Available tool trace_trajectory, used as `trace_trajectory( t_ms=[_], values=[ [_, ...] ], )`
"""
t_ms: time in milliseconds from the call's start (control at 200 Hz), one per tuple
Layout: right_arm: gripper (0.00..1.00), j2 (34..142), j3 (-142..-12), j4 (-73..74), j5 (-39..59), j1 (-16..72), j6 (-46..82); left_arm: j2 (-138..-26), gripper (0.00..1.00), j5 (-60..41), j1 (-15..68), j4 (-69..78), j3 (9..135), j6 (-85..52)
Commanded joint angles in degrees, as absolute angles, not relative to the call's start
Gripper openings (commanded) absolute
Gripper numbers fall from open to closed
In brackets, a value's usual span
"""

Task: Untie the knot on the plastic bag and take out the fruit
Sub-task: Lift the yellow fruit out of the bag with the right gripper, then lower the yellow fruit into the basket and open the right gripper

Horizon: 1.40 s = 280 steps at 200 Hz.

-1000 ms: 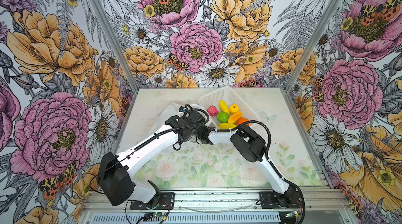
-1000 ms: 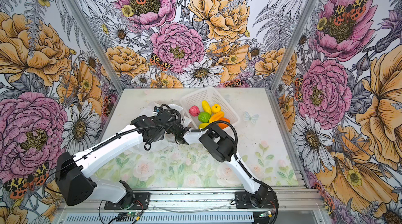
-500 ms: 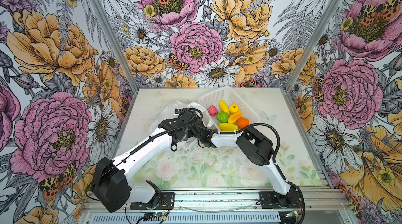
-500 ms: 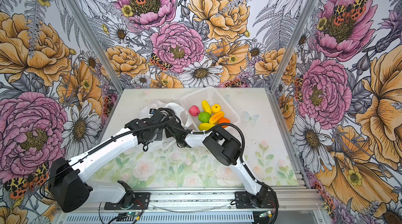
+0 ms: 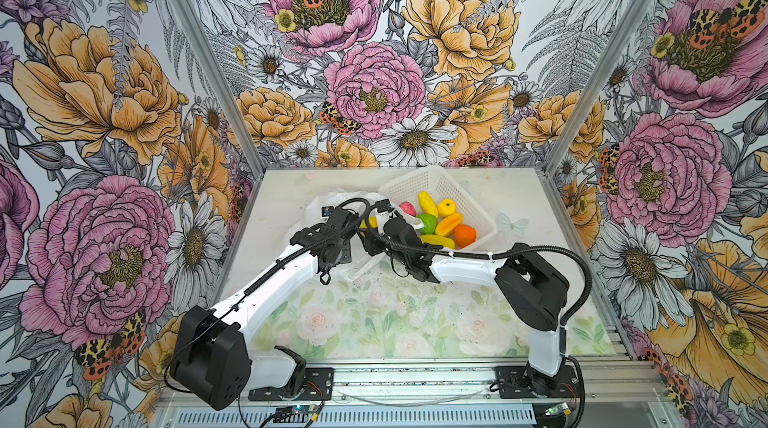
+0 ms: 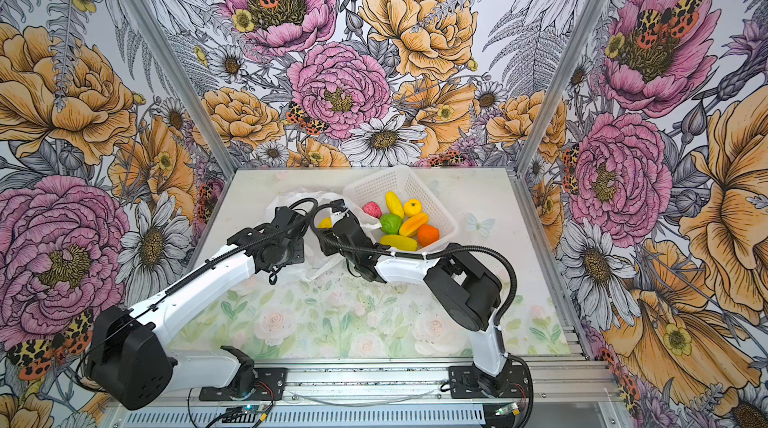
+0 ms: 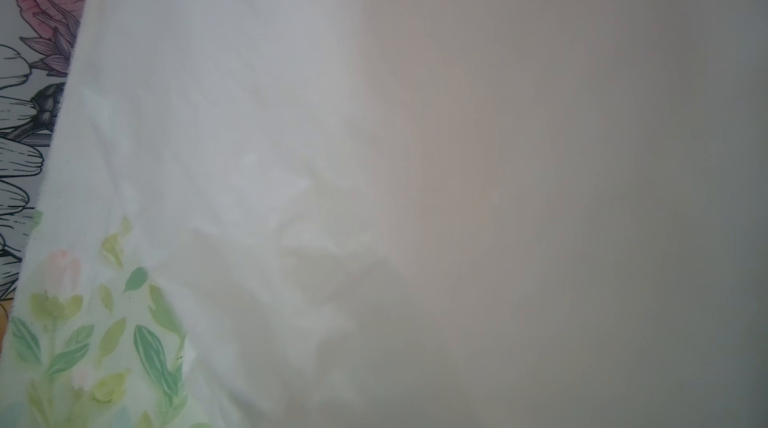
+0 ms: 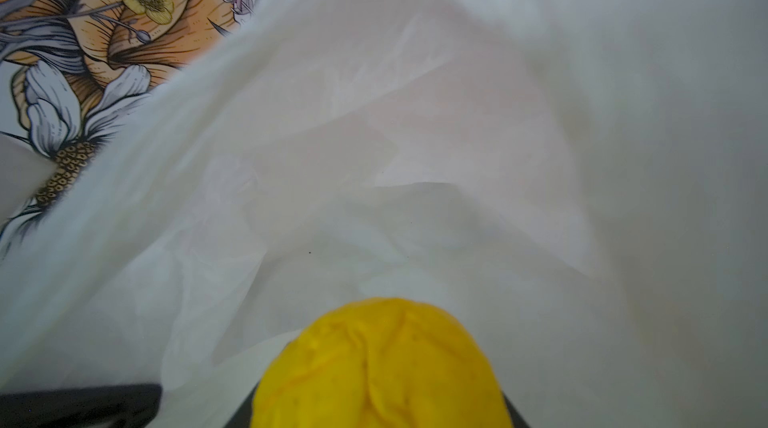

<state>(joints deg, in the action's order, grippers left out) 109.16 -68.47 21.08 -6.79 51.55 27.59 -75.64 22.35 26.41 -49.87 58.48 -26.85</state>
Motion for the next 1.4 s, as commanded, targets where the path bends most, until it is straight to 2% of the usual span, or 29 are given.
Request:
trace_trajectory(
  t_ms=[0, 295, 365, 490, 620, 716, 816, 1016, 1126, 1396],
  values=[
    [0.33, 101.08, -64.23, 27.62, -4.93, 51.51, 26.05, -76.28, 0.00, 18.30, 22.94, -45.99, 57.66, -24.99],
    [0.30, 81.51, -50.63, 30.12, -5.59, 48.70, 23.23, -81.83, 0.00, 14.33, 18.91, -40.73, 60.23, -24.96],
    [0.30, 77.60, -47.48, 29.28, -6.93, 45.84, 23.53, -84.14, 0.00, 13.63, 18.90, -39.58, 61.22, -25.22],
    [0.30, 74.41, -43.90, 26.48, -6.82, 35.35, 25.16, -87.18, 0.00, 12.75, 18.88, -37.61, 62.48, -25.70],
    [0.29, 78.70, -46.06, 20.63, 2.15, 23.41, 28.15, -89.14, 0.00, 12.39, 18.98, -36.58, 63.25, -26.06],
    [0.29, 85.23, -50.07, 17.01, 8.62, 18.30, 28.59, -89.76, 0.00, 12.39, 18.97, -36.29, 63.51, -26.19],
    [0.26, 91.48, -54.80, 12.92, 10.97, 16.47, 27.81, -89.94, 0.00, 12.39, 19.06, -36.30, 63.86, -26.06],
    [0.28, 97.82, -58.63, 11.62, 11.10, 16.50, 27.00, -89.63, 0.00, 12.39, 18.98, -36.30, 64.10, -25.75],
    [0.35, 101.85, -62.34, 8.15, 11.46, 16.44, 25.96, -89.82, 0.00, 12.39, 18.90, -36.30, 64.49, -25.66],
    [0.66, 105.58, -64.78, 7.01, 11.17, 16.44, 26.12, -90.00, 0.00, 12.39, 18.80, -35.88, 65.74, -25.58]
  ],
)
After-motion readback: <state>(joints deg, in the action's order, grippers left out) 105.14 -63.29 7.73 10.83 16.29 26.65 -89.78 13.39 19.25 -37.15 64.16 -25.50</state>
